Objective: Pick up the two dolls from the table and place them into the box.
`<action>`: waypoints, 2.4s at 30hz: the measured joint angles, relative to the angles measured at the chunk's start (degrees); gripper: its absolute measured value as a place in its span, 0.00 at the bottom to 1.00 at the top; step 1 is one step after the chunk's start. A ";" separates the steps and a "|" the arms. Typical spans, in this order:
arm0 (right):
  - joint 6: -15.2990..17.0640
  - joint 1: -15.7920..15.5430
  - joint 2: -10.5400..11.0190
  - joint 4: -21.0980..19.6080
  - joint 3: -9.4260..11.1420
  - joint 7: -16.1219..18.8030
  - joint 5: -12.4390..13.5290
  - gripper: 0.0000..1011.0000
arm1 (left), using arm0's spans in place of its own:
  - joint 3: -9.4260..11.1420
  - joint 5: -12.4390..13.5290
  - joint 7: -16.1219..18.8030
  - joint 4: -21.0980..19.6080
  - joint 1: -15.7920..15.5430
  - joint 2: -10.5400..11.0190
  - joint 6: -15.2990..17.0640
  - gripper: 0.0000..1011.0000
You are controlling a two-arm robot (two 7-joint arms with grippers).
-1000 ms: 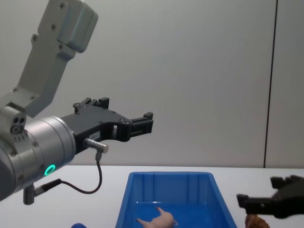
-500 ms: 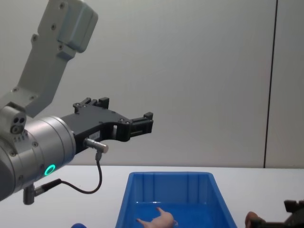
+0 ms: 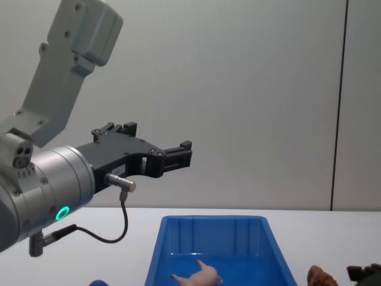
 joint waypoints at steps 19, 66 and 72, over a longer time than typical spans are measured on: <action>0.23 2.34 -1.68 3.82 -0.72 -0.24 -0.61 0.43 | 0.00 0.00 0.00 0.00 0.00 0.00 0.00 0.99; -3.75 5.74 -3.77 -3.96 -2.79 6.05 -2.42 0.68 | 0.00 0.00 0.00 0.00 0.00 0.00 0.00 0.99; -3.69 5.36 -3.63 -3.75 -2.96 6.07 -2.42 0.86 | 0.00 0.00 0.00 0.00 0.00 0.00 0.00 0.99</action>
